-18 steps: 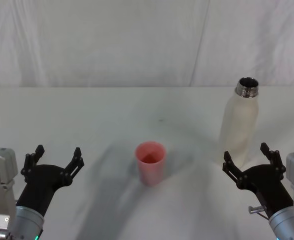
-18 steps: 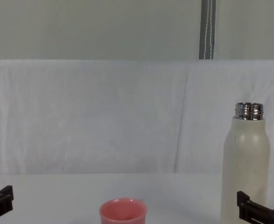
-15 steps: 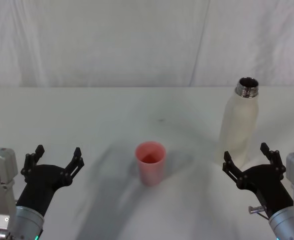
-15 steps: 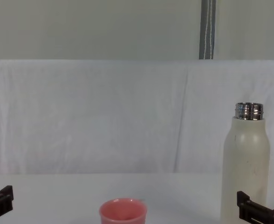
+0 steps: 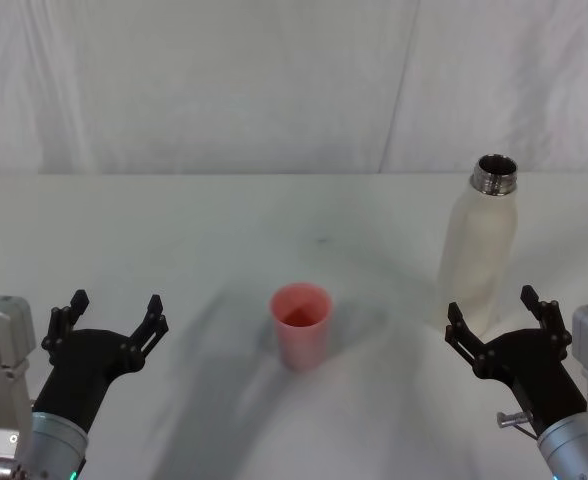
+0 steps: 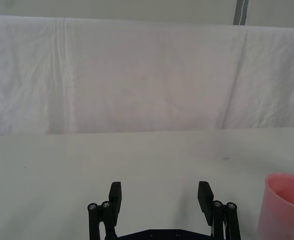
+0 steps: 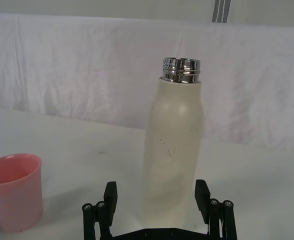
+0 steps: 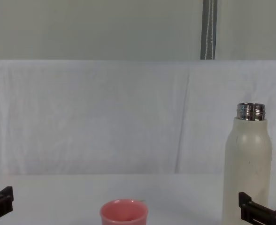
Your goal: Grasp the thermos with one hand and pour water into the cup lid.
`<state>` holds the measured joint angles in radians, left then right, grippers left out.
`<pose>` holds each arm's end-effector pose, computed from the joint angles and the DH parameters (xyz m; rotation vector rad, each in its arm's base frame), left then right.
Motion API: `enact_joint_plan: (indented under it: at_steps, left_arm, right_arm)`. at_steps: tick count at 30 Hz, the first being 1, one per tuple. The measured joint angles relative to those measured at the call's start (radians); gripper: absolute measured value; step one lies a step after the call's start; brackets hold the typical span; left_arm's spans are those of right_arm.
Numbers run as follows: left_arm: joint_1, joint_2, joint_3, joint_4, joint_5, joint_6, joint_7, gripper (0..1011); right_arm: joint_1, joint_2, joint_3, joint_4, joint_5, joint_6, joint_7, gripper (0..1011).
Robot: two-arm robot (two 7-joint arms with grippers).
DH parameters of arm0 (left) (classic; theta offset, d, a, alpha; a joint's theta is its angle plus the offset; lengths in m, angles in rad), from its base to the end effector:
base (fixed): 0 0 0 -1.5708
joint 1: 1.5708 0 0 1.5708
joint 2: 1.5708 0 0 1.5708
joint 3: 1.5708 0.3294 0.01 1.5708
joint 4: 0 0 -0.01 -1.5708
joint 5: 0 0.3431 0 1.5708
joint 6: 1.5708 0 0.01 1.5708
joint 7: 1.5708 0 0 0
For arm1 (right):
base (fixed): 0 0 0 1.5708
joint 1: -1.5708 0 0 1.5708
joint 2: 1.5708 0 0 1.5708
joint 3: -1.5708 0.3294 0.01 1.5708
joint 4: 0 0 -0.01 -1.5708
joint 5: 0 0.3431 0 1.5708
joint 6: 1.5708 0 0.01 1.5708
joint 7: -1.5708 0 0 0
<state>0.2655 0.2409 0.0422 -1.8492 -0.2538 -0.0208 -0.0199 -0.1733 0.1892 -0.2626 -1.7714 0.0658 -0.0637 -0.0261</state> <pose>0.2770 0.0433 -0.3223 -0.0381 0.0141 1.4460 0.2920 0.0408 -0.3363 -0.0031 -0.0889 -1.3018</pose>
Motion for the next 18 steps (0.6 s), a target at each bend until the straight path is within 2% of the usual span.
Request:
enact_joint_plan:
  at_steps: [18]
  left_arm:
    - [0.0,0.0,0.0,0.0,0.0,0.0,0.0,1001]
  right_arm:
    - [0.0,0.0,0.0,0.0,0.0,0.0,0.0,1001]
